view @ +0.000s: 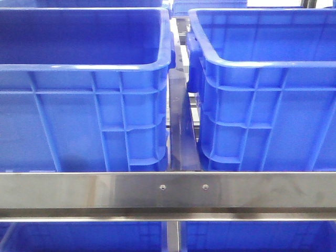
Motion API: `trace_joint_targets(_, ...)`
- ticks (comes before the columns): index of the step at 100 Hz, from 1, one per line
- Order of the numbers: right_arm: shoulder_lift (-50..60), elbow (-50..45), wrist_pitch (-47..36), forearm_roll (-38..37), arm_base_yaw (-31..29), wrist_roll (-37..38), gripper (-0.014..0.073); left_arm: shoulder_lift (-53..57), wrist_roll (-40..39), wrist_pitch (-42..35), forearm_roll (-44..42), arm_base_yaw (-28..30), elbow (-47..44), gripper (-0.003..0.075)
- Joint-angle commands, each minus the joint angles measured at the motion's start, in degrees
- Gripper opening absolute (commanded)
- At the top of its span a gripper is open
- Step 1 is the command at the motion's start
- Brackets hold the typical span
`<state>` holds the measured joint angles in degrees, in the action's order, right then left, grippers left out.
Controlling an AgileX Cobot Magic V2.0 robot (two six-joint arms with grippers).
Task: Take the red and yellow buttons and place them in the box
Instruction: 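Open the left gripper and move it back over the button bin, then carry the red button with the right gripper over the empty bin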
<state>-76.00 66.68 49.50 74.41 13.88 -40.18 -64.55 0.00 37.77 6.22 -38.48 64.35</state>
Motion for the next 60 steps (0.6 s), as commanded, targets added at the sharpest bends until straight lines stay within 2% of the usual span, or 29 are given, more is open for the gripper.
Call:
trace_joint_targets(1,1.7,2.1,-0.3,2.0,-2.0,-0.9,0.0171,2.2,-0.7,-4.3,0.6,3.2,0.1,0.0495)
trace_joint_targets(30,1.7,2.1,-0.5,-0.4,-6.7,-0.9,0.0171,12.6,-0.9,-10.2,0.6,18.2,-10.1,0.0495)
trace_joint_targets(60,1.7,2.1,-3.9,-2.5,-9.2,-0.9,0.0171,25.3,-0.9,-11.8,0.6,33.5,-20.5,0.0495)
